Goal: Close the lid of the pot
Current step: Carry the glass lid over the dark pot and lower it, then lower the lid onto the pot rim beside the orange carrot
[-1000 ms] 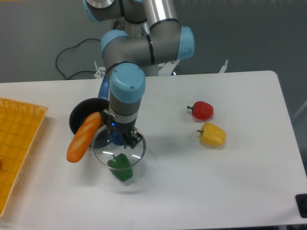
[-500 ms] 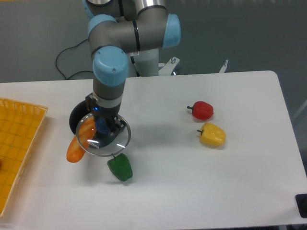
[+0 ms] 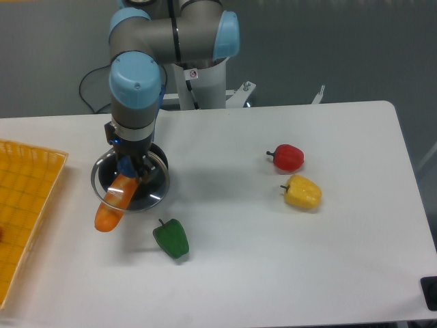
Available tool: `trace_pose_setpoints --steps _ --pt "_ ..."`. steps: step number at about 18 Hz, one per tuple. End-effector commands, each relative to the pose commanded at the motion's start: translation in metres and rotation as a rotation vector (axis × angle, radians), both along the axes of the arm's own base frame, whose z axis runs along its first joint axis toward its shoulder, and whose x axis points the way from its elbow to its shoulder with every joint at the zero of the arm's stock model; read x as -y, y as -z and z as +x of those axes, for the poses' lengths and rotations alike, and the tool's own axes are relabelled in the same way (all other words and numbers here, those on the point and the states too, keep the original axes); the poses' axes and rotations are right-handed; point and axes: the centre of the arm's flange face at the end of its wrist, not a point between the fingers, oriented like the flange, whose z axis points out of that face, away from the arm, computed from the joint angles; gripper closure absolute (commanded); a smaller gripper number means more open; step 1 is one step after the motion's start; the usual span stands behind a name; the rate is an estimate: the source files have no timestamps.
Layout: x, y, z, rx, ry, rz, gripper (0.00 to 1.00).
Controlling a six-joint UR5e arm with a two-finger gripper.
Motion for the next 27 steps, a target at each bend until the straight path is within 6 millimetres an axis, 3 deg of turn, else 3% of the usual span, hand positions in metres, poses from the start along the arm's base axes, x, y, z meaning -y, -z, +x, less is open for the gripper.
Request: trace_pose_setpoints --steps 12,17,27 --pt "-0.004 0.005 0.013 -0.053 0.04 -0.034 0.56" --pt "-0.014 0.017 0.021 -0.088 0.064 -0.021 0.56" --pt "-0.004 0.022 0.034 -0.09 0.112 -0.028 0.56"
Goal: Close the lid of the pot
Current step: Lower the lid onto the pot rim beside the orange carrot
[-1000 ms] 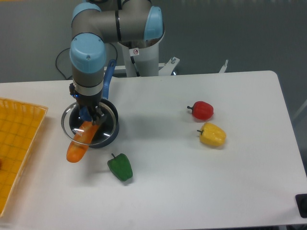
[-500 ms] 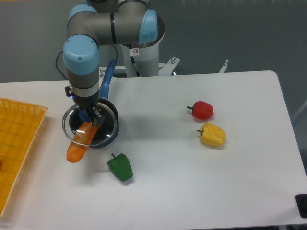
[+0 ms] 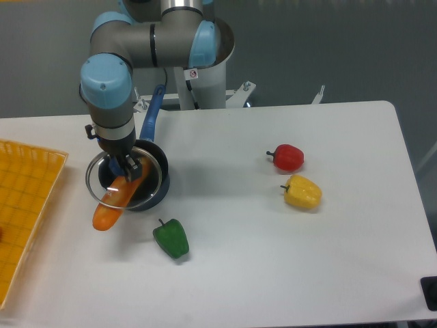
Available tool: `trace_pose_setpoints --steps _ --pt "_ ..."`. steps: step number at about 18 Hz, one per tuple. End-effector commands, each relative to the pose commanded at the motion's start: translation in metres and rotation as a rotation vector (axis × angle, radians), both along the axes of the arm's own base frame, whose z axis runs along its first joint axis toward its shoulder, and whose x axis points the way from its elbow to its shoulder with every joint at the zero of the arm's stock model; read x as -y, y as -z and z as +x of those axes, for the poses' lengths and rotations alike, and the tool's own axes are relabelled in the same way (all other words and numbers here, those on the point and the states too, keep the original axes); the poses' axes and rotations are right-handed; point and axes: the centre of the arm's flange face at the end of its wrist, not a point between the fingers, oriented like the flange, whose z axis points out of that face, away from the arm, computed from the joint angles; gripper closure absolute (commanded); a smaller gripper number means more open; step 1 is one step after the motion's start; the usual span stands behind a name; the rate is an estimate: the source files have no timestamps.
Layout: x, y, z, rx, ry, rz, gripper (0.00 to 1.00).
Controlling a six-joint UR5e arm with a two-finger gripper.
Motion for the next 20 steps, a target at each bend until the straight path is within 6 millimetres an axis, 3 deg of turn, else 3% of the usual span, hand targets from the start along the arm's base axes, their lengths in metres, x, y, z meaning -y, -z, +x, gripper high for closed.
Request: trace_pose_setpoints --steps 10,20 --pt "0.017 -0.014 0.007 -0.049 0.084 0.011 0.56" --pt "0.026 0.0 0.013 -0.056 0.083 0.036 0.56"
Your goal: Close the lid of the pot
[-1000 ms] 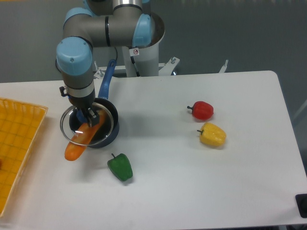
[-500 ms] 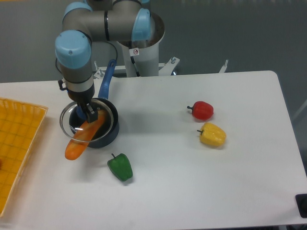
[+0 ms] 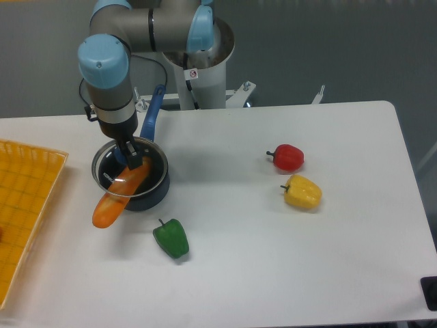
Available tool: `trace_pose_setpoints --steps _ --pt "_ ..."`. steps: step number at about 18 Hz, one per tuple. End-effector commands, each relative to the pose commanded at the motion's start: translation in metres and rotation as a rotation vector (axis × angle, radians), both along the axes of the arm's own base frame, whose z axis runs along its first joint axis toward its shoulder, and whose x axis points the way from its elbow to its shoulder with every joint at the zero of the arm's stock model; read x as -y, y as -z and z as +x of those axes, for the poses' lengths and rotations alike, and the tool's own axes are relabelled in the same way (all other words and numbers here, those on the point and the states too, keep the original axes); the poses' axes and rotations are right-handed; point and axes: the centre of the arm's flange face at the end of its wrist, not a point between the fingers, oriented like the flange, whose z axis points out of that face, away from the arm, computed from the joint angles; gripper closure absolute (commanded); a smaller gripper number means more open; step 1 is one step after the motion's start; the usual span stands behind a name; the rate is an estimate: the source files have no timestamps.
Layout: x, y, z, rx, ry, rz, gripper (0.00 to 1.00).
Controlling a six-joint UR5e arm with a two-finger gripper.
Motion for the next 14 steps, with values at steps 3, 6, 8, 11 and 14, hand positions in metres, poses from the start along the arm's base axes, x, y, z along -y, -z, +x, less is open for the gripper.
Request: trace_pose_setpoints --steps 3,6,8,11,14 --pt "0.001 0.005 0.003 0.019 0.001 0.011 0.56" --pt "0.001 0.009 0.005 0.049 0.004 0.041 0.56" --pt "0.003 0.012 0.006 0.05 0.007 0.041 0.56" --pt "0.004 0.009 0.006 0.042 0.011 0.051 0.56" --pt "0.005 0.01 0.006 0.042 0.021 0.051 0.56"
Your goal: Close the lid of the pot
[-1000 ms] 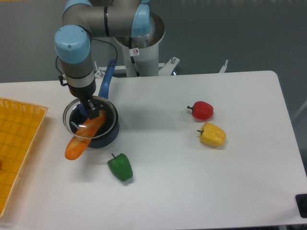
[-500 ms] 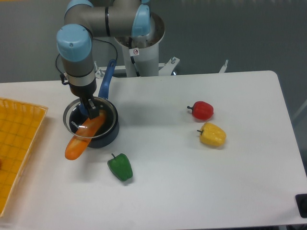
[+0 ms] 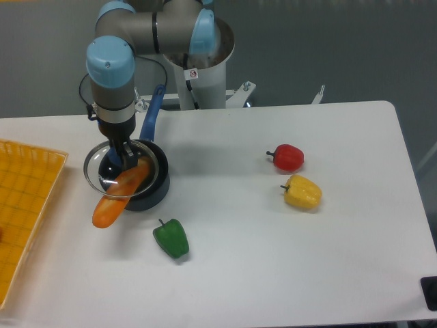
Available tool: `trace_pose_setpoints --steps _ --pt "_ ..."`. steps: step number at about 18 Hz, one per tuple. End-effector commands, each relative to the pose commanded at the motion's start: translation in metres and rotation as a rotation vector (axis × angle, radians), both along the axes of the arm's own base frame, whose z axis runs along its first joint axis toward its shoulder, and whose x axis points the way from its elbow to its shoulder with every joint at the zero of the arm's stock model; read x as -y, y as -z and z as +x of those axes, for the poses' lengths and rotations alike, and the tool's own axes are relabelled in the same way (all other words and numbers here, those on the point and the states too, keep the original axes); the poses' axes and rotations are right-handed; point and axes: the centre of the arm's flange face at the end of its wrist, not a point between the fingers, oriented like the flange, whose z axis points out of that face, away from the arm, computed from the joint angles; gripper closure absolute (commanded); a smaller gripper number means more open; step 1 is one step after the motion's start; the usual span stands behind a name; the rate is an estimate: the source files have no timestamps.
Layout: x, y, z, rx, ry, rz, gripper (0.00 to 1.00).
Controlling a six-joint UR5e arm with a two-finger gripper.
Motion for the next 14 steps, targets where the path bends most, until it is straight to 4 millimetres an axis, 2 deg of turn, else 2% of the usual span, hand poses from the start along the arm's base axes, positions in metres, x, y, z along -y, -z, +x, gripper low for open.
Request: trace_pose_setpoints --steps 4,6,14 --pt "0.003 0.002 -0.001 -0.007 0.02 -0.004 0.56" --pt "0.007 0.009 0.0 -0.002 0.027 -0.016 0.56" --pt "0.01 0.011 -0.003 0.0 0.019 -0.02 0.56"
